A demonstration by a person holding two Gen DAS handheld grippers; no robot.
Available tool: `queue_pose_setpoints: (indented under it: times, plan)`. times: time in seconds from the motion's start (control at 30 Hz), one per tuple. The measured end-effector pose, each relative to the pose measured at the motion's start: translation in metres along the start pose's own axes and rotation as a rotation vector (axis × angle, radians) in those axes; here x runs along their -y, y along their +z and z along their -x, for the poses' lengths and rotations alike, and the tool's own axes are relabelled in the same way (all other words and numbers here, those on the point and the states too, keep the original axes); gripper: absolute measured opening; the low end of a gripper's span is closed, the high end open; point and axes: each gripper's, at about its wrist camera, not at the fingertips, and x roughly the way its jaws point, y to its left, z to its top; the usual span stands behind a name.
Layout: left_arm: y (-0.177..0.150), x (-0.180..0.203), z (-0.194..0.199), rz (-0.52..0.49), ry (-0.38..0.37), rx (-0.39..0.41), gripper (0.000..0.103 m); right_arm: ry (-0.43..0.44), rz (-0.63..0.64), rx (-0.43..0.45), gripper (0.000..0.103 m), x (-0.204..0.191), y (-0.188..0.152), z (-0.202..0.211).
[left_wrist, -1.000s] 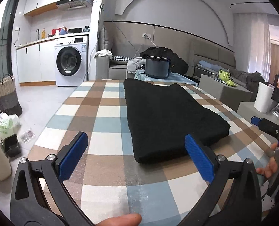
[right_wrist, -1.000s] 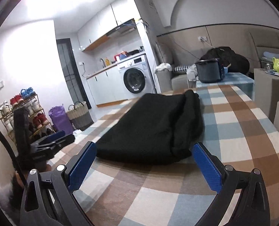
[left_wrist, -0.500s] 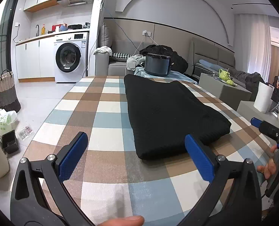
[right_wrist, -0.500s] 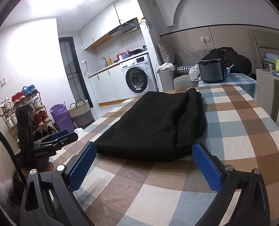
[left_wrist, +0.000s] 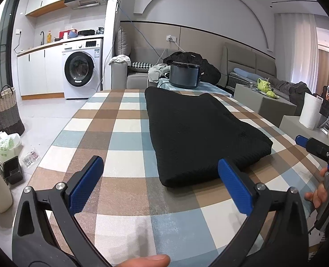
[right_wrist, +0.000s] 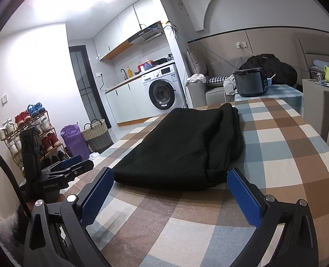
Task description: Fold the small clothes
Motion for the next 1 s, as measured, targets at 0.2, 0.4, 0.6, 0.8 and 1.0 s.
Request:
queue_pose_setpoints:
  times: [0.2, 0.4, 0.6, 0.8, 1.0]
  plan:
    - [0.0005, 0.0002, -0.0001, 0.000, -0.001, 0.001, 0.102, -0.001, -0.001, 0.000, 0.103, -0.0004, -0.0001, 0.0002]
    - [0.0006, 0.0003, -0.0001, -0.001, 0.000, 0.000, 0.102, 0.000, -0.001, -0.001, 0.103, -0.0005, 0.0000, 0.0002]
    - [0.0002, 0.0005, -0.0006, -0.002, 0.000, 0.000, 0.102, 0.000, -0.002, -0.001, 0.103, -0.0008, -0.0001, -0.0001]
    - [0.0003, 0.0005, -0.0005, -0.003, 0.001, 0.000, 0.102, 0.006, -0.005, -0.004, 0.103, 0.0005, -0.0018, -0.0014]
    - [0.0003, 0.0006, -0.0005, -0.002, 0.000, 0.000, 0.102, 0.006, -0.005, -0.004, 0.103, 0.0002, -0.0022, -0.0011]
